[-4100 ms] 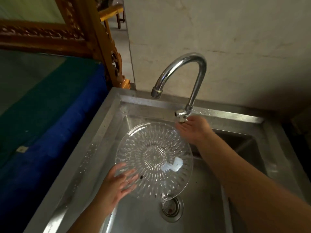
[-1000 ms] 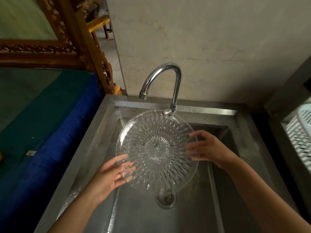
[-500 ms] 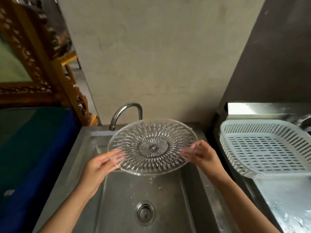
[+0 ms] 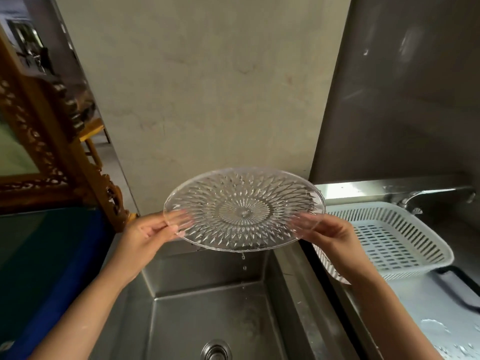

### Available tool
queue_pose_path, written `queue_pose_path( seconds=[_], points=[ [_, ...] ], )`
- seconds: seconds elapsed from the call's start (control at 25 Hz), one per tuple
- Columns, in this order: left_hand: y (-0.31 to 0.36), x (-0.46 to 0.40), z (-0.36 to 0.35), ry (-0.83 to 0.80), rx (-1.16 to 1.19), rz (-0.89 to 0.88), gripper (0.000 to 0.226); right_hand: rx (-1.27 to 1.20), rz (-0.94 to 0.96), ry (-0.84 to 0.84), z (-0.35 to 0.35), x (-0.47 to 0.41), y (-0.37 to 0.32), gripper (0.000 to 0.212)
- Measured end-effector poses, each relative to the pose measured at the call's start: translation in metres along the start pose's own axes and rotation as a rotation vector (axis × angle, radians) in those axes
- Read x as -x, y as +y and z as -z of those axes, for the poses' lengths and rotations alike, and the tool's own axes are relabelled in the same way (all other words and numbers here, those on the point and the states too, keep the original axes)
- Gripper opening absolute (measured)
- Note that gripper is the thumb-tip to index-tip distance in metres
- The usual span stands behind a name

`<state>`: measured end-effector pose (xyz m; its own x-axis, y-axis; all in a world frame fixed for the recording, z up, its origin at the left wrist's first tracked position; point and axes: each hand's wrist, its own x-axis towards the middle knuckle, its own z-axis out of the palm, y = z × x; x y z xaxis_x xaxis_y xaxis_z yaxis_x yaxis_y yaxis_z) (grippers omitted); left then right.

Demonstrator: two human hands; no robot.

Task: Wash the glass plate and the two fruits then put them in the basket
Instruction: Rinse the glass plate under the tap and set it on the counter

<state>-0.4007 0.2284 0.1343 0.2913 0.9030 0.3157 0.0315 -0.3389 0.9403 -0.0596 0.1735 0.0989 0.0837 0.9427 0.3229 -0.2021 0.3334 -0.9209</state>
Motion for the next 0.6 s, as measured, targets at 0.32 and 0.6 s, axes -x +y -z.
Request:
queue_pose_path(
  seconds=[0.32, 0.6],
  points=[
    [-0.01, 0.006, -0.025, 0.097, -0.489, -0.242, 0.033, 0.089, -0.052, 0.135, 0.018, 0.032, 0.017, 0.012],
    [-0.086, 0.03, -0.069, -0.045, -0.474, 0.03, 0.031, 0.012, -0.383, 0.439, 0.031, 0.107, 0.072, 0.027]
  ],
)
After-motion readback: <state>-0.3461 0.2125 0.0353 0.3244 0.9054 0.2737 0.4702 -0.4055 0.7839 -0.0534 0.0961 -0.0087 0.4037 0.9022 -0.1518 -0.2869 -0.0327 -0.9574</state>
